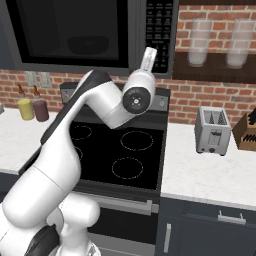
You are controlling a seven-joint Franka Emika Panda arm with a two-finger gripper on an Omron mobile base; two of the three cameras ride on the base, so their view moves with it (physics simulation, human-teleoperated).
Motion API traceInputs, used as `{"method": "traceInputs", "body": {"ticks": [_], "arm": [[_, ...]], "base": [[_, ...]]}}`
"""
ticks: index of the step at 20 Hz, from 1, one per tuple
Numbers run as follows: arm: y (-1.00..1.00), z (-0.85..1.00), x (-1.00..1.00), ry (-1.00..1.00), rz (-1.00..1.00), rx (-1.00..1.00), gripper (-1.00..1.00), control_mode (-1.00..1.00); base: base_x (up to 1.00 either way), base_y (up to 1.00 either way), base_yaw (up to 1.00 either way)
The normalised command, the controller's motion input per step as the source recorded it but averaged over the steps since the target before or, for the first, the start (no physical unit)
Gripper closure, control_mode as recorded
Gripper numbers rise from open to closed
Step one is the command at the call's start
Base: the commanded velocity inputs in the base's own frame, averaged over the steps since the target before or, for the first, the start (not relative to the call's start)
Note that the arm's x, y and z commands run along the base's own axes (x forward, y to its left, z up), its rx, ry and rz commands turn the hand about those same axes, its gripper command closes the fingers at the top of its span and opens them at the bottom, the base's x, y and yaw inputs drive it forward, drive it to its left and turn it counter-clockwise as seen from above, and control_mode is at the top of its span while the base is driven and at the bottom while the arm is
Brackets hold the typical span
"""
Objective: Open the microwave, place the bowl with waffle inside the microwave, then close the microwave door and turn it on.
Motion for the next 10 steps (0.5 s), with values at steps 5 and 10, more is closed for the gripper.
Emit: {"method": "traceInputs", "body": {"ticks": [5, 10], "arm": [[0.00, -0.01, 0.27, 0.00, 0.04, 0.03, 1.00, -1.00], [0.01, -0.03, 0.31, 0.00, 0.02, 0.02, 1.00, -1.00]], "base": [[0.00, 0.00, 0.00], [0.00, 0.00, 0.00]]}}
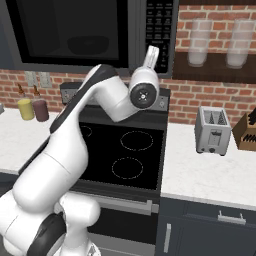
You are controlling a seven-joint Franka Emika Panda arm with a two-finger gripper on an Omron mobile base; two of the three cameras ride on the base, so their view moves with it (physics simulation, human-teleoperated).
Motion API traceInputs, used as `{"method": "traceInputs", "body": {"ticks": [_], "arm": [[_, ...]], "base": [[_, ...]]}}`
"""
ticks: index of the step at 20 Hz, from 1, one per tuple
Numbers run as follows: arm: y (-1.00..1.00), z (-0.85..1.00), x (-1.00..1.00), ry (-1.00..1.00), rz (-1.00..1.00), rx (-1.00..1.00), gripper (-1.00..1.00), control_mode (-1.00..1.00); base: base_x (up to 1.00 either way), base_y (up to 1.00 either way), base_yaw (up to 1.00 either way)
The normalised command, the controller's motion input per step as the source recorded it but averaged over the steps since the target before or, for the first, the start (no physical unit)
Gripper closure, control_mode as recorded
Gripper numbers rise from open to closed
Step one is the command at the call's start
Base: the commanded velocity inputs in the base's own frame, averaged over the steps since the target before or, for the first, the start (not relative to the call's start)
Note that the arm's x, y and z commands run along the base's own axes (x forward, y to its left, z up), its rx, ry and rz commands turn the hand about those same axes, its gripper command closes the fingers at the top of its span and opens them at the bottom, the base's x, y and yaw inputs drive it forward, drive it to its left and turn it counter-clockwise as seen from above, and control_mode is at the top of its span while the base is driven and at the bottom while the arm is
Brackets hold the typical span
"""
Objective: Open the microwave, place the bowl with waffle inside the microwave, then close the microwave door and turn it on.
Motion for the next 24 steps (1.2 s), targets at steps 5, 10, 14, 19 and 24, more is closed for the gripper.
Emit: {"method": "traceInputs", "body": {"ticks": [5, 10, 14, 19, 24], "arm": [[0.00, -0.03, 0.25, 0.00, 0.00, 0.00, 1.00, -1.00], [0.00, -0.04, 0.23, 0.00, 0.00, 0.00, 1.00, -1.00], [0.00, -0.04, 0.23, 0.00, 0.00, 0.00, 1.00, -1.00], [0.03, -0.04, 0.31, 0.00, 0.00, 0.00, 1.00, -1.00], [0.05, -0.06, 0.29, 0.00, 0.00, 0.00, 1.00, -1.00]], "base": [[0.00, 0.00, 0.00], [0.00, 0.00, 0.00], [0.00, 0.00, 0.00], [0.00, 0.00, 0.00], [0.00, 0.00, 0.00]]}}
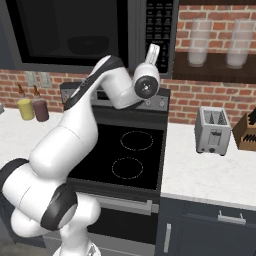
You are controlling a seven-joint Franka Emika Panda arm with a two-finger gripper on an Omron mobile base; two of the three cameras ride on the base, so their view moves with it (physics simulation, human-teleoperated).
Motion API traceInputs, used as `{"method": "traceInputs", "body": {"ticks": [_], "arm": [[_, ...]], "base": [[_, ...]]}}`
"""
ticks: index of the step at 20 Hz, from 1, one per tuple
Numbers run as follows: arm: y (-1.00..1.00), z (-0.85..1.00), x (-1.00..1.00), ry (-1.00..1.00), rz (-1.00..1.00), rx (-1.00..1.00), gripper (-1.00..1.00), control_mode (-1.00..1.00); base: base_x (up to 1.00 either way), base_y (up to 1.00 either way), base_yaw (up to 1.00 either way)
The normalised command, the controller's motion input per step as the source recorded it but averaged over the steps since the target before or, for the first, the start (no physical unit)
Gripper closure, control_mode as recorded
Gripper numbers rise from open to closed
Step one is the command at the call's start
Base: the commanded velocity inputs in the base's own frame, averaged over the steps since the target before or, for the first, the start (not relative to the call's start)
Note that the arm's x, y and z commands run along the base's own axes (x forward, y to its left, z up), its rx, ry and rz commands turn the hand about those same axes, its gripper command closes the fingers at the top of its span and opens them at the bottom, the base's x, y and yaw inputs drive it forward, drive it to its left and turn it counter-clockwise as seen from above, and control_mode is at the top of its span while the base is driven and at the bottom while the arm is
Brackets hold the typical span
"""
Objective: Open the microwave, place the bowl with waffle inside the microwave, then close the microwave door and turn it on.
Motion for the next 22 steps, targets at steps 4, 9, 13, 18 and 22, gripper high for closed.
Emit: {"method": "traceInputs", "body": {"ticks": [4, 9, 13, 18, 22], "arm": [[0.05, -0.06, 0.32, 0.00, 0.00, 0.00, 1.00, -1.00], [0.02, -0.09, 0.37, 0.00, 0.00, 0.00, 1.00, -1.00], [0.00, -0.08, 0.39, 0.00, 0.00, 0.00, 1.00, -1.00], [0.00, -0.05, 0.37, 0.00, 0.00, 0.00, 1.00, -1.00], [0.00, -0.05, 0.32, 0.00, 0.00, 0.00, 1.00, -1.00]], "base": [[0.00, 0.00, 0.00], [0.00, 0.00, 0.00], [0.00, 0.00, 0.00], [0.00, 0.00, 0.00], [0.00, 0.00, 0.00]]}}
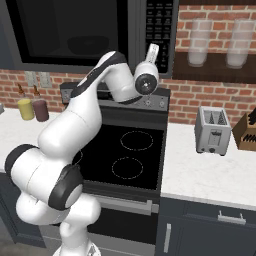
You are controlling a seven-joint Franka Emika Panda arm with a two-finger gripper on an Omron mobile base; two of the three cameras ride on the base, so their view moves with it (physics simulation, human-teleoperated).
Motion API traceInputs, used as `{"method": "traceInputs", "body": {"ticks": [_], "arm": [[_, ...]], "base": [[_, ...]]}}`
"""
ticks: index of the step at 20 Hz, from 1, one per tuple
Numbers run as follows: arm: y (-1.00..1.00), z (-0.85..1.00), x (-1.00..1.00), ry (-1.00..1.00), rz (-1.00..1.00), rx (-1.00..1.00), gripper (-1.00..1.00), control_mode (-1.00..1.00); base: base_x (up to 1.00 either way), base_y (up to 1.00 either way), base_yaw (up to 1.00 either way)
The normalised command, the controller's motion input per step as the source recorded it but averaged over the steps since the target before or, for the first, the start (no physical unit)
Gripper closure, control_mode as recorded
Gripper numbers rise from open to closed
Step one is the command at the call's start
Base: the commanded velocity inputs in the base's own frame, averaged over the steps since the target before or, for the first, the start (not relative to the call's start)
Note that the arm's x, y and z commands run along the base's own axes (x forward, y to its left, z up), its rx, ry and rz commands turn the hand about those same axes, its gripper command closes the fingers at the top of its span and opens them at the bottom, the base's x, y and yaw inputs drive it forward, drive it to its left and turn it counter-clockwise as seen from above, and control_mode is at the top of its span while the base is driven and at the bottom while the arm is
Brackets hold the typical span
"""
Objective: Open the microwave, place the bowl with waffle inside the microwave, then close the microwave door and turn it on.
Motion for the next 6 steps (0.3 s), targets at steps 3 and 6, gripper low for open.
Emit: {"method": "traceInputs", "body": {"ticks": [3, 6], "arm": [[0.00, 0.00, 0.10, 0.00, 0.00, 0.00, 1.00, -1.00], [-0.11, 0.00, 0.00, 0.00, 0.00, 0.00, 1.00, -1.00]], "base": [[0.00, 0.00, 0.00], [0.00, 0.00, 0.00]]}}
